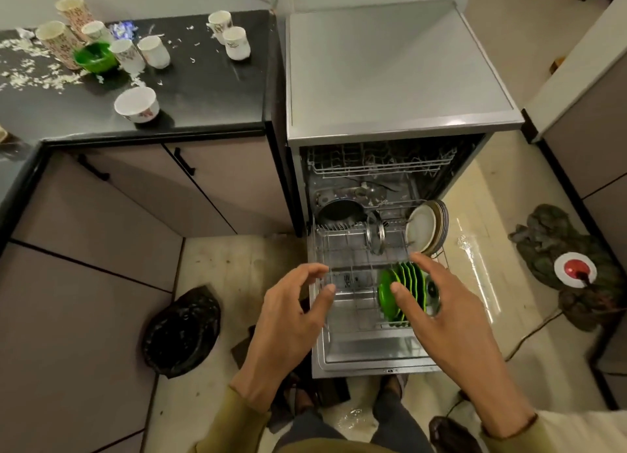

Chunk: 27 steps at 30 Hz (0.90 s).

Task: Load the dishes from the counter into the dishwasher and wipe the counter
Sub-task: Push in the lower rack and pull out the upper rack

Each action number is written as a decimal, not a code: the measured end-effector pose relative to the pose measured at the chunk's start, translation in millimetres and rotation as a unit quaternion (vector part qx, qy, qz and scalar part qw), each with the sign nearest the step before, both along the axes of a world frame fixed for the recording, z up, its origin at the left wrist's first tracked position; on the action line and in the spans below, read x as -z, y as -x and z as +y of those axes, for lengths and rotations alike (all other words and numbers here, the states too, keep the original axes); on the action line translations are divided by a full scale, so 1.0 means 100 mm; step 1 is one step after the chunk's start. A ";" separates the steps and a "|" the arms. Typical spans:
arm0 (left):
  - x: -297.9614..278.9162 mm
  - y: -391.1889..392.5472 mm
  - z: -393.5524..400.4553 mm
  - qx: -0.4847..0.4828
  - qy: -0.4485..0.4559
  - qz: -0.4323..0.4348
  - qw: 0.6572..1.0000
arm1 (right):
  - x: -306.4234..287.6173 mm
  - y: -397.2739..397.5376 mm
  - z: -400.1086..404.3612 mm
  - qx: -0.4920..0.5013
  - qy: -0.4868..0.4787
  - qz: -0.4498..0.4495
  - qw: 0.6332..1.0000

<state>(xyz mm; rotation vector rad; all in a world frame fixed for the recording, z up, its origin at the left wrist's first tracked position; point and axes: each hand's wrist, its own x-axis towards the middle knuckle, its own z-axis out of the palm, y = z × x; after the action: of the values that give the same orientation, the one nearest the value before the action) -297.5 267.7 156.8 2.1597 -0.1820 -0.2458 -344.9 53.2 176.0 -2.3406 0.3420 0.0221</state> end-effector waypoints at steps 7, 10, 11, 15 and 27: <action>0.39 0.19 -0.72 0.007 -0.064 0.104 0.993 | 0.33 -0.11 -0.75 -0.089 -0.007 0.078 0.993; 0.62 0.32 -1.01 -0.003 -0.065 0.158 0.985 | 0.59 -0.15 -1.02 -0.126 0.004 0.145 0.981; 0.71 0.37 -1.10 -0.001 -0.060 0.180 0.982 | 0.70 -0.16 -1.08 -0.134 0.004 0.167 0.977; 1.16 0.55 -1.30 -0.003 -0.036 0.264 0.964 | 1.14 -0.13 -1.20 -0.157 0.002 0.221 0.963; 3.27 0.44 -1.30 0.064 -0.075 0.425 0.900 | 3.10 -0.36 -1.21 -0.185 0.017 0.312 0.932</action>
<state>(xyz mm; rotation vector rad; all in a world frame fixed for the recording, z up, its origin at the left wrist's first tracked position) -341.7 137.5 -170.2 1.9918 0.2081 -1.2742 -309.1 -67.9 -133.9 -2.3489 0.1942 0.9620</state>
